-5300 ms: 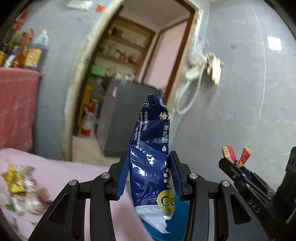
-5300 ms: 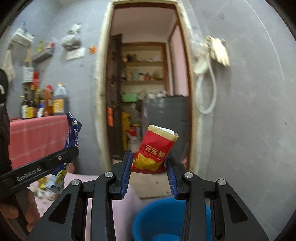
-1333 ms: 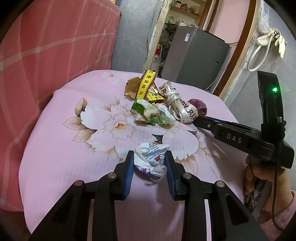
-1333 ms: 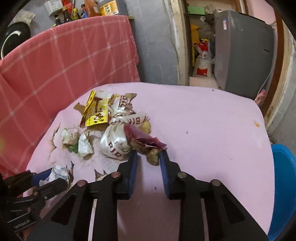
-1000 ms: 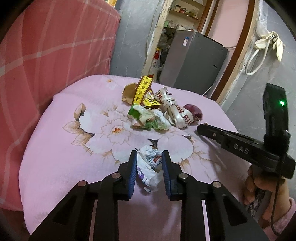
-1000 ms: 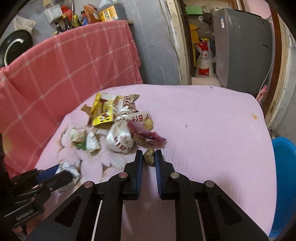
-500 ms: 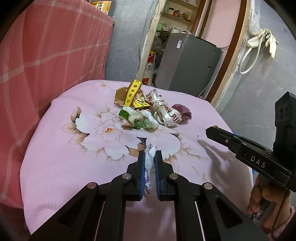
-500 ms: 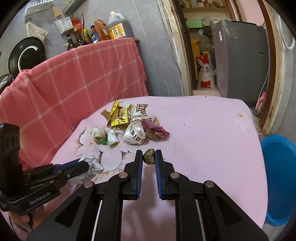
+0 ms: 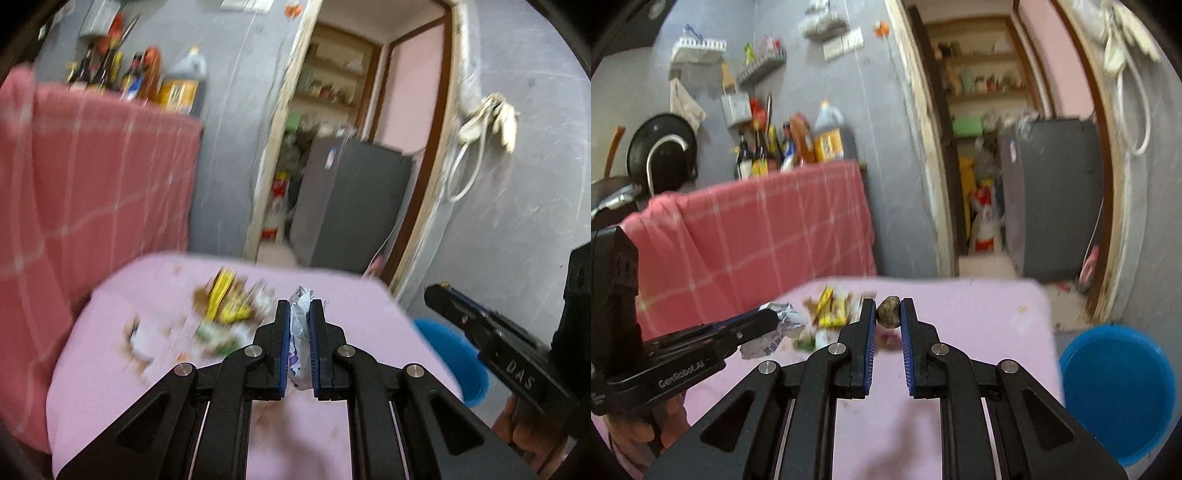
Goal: Collect trash
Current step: 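Carry both items over the blue bucket and open both tools to drop them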
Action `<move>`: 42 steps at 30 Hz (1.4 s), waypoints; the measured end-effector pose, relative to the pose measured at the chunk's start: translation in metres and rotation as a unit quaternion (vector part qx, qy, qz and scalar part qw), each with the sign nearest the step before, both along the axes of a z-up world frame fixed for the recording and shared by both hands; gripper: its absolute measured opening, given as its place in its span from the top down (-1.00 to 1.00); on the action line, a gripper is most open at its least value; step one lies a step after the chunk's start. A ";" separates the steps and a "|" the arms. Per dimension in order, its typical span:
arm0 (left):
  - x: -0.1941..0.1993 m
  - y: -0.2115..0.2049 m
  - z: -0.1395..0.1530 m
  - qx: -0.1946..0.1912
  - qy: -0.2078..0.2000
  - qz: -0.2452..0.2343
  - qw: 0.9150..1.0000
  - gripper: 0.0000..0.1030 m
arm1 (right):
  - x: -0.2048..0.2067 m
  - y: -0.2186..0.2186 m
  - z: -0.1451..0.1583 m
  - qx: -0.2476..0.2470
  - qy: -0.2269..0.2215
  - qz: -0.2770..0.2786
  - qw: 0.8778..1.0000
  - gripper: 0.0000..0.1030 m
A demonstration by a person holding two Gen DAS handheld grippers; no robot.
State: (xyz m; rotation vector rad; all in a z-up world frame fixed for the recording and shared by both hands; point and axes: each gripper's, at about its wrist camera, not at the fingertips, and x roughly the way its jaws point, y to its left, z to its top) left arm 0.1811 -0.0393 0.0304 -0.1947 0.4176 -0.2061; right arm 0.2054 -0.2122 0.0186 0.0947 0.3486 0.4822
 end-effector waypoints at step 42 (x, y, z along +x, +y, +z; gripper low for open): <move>0.136 -0.256 -0.014 -0.018 0.056 -0.213 0.975 0.66 | 0.033 -0.226 -0.024 0.001 0.024 -0.277 0.960 0.69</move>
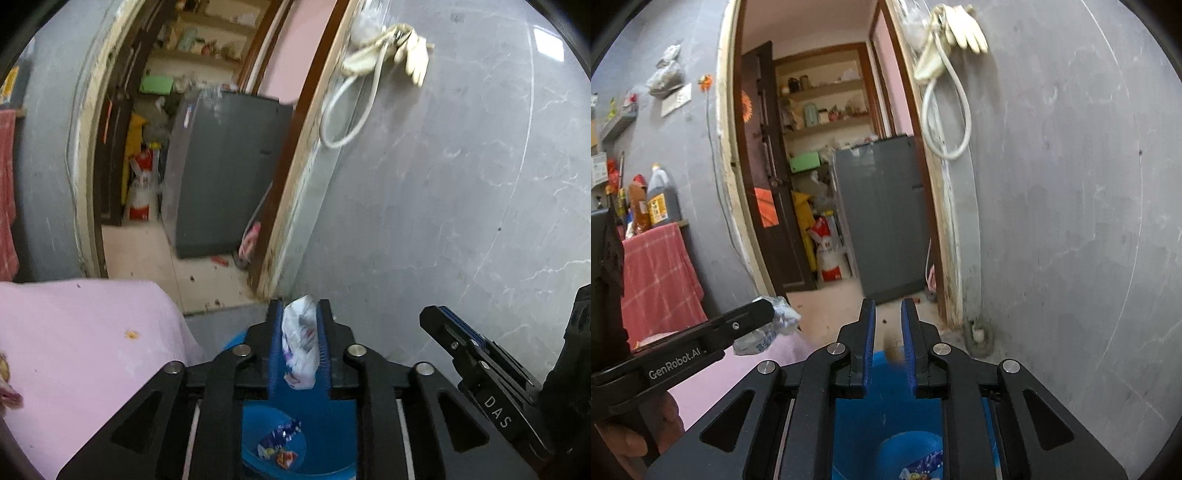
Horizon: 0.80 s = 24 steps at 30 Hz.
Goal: Collect trash
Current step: 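Carry both items over the blue bucket and open both tools to drop them, then move both open tools back over the remaining trash pile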
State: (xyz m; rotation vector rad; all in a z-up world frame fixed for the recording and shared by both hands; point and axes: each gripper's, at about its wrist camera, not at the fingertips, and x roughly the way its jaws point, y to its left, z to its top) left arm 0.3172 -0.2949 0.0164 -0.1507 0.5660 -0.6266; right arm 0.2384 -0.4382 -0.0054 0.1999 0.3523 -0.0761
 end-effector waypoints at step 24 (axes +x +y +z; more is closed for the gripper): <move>-0.032 0.111 0.054 -0.041 -0.064 0.109 0.991 -0.96 | -0.028 0.041 0.057 -0.009 -0.087 0.032 0.996 -0.65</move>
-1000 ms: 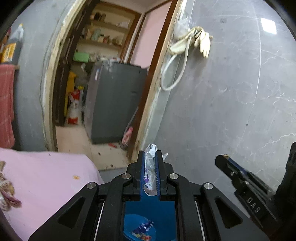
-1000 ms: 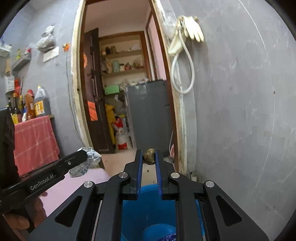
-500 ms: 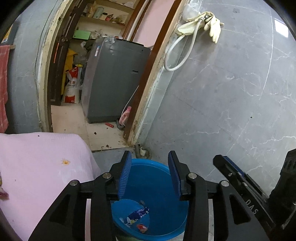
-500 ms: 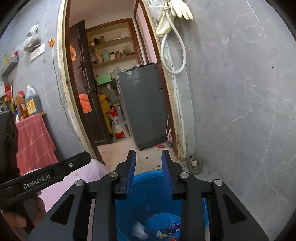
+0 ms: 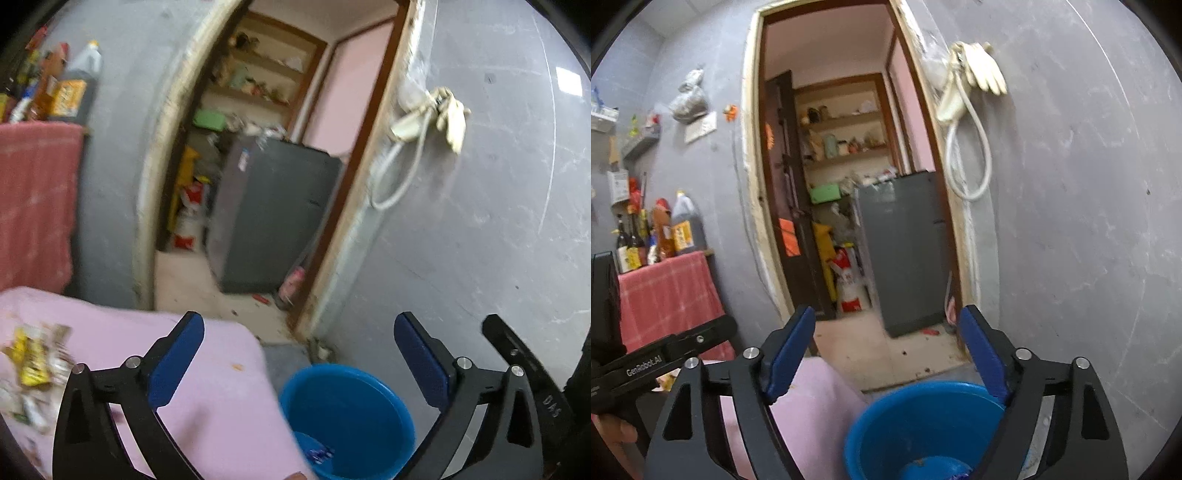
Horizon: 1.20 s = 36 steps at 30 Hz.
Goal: Collect trash
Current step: 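Move both open tools back over the remaining trash pile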
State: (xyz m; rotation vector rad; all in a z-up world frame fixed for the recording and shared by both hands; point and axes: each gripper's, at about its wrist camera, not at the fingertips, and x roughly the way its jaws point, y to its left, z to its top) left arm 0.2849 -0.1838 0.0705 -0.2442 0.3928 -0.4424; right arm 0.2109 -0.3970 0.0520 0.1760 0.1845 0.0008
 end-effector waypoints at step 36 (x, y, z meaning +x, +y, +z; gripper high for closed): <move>-0.096 0.245 -0.030 0.058 0.002 0.232 0.971 -0.97 | 0.027 0.201 -0.021 -0.013 0.008 0.207 0.978 -1.00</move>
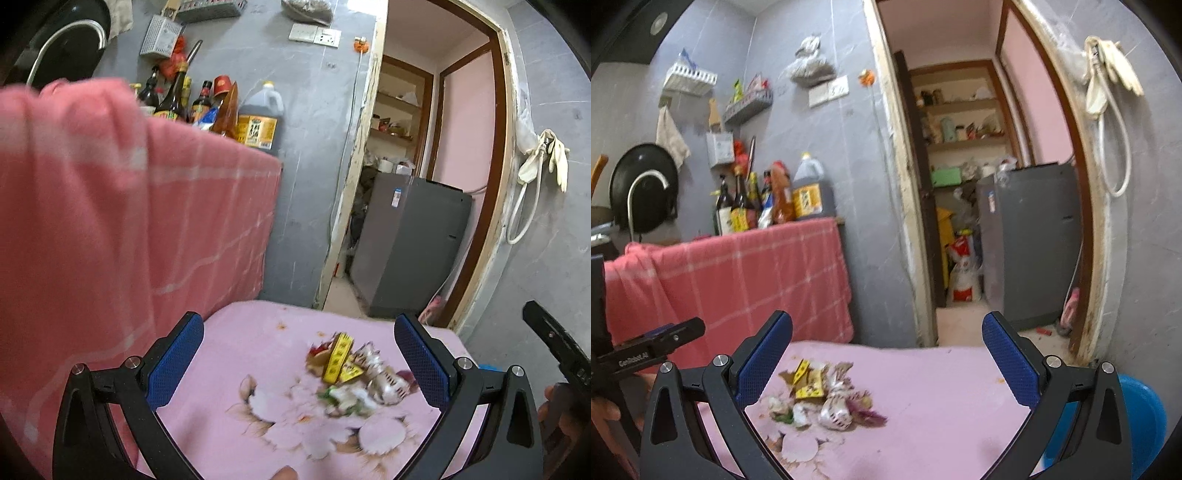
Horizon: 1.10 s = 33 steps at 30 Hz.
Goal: Collect trash
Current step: 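Move both open tools back over the remaining trash pile, then grasp the green-white wrapper with left tool while right tool grasps the onion peel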
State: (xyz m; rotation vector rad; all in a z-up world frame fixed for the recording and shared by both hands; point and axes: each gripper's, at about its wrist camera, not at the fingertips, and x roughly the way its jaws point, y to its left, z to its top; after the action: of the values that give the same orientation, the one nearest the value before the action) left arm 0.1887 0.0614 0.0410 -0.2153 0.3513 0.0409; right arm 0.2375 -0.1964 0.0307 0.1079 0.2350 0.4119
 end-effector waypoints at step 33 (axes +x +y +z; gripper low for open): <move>0.056 -0.025 -0.071 -0.050 0.174 -0.084 0.980 -0.48 | 0.055 0.037 -0.069 -0.086 0.179 0.064 0.978 -0.57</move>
State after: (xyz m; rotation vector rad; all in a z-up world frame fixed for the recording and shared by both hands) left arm 0.2446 0.0363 -0.0304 -0.2779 0.7213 -0.1064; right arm 0.2926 -0.1595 -0.0388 -0.0039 0.6346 0.4972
